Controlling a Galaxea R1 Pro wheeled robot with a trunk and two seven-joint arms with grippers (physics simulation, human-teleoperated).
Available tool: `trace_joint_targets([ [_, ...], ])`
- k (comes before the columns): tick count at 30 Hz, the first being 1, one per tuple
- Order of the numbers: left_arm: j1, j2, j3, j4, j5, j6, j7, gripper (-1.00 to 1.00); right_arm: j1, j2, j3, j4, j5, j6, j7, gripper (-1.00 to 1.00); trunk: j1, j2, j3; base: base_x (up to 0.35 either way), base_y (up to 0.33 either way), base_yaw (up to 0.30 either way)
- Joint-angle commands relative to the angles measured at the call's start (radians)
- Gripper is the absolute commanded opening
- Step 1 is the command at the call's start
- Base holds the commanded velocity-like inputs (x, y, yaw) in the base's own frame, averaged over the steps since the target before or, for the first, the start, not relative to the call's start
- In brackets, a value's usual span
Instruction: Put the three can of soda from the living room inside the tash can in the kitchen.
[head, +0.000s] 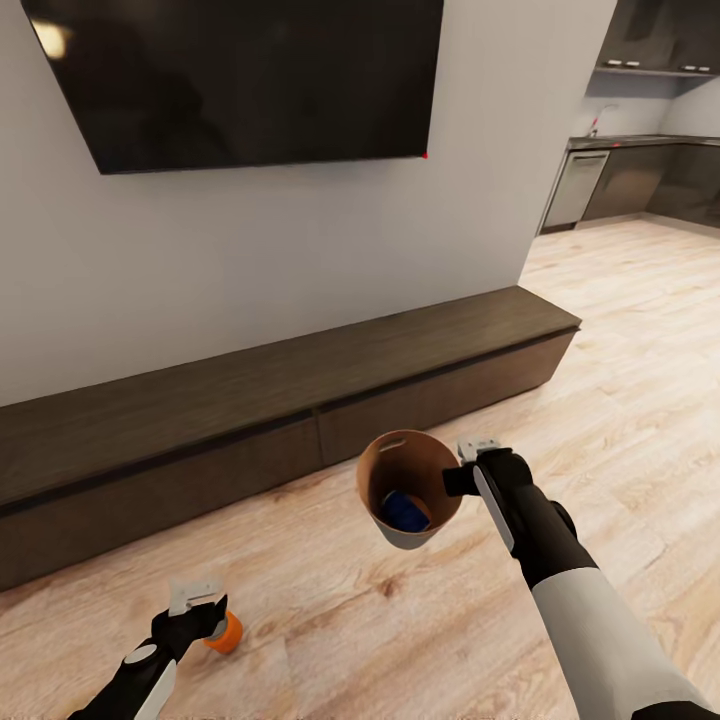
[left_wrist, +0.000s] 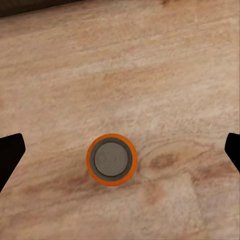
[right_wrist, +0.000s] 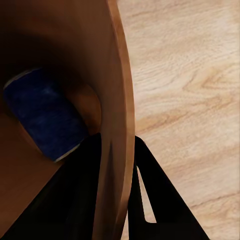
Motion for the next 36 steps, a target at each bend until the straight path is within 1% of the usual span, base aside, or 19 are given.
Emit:
trace_joint_targets([
  [1,0.000,0.000,0.000,0.000,0.000,0.000,0.000,1.00,-0.001,0.000,0.000,-0.001,-0.016,0.000,0.004,-1.00,0.004,-0.007,-0.005,0.000,0.000,0.000],
  [9,0.000,0.000,0.000,0.000,0.000,0.000,0.000,1.00,-0.001,0.000,0.000,-0.004,-0.016,0.000,0.004,-1.00,0.034,-0.063,-0.043,0.000,0.000,0.000],
  [18,0.000,0.000,-0.001,0.000,0.000,0.000,0.000,1.00,-0.001,0.000,0.000,-0.030,-0.015,0.000,0.004,-1.00,0.069,-0.126,-0.085,0.000,0.000,0.000],
  [26,0.000,0.000,0.000,0.000,0.000,0.000,0.000,1.00,-0.005,0.000,0.000,-0.034,-0.015,0.000,0.004,-1.00,0.069,-0.126,-0.097,0.000,0.000,0.000],
  [36,0.000,0.000,-0.001,0.000,0.000,0.000,0.000,1.00,-0.051,0.000,0.000,-0.059,-0.013,0.001,0.004,-1.00,0.069,-0.126,-0.100,0.000,0.000,0.000],
])
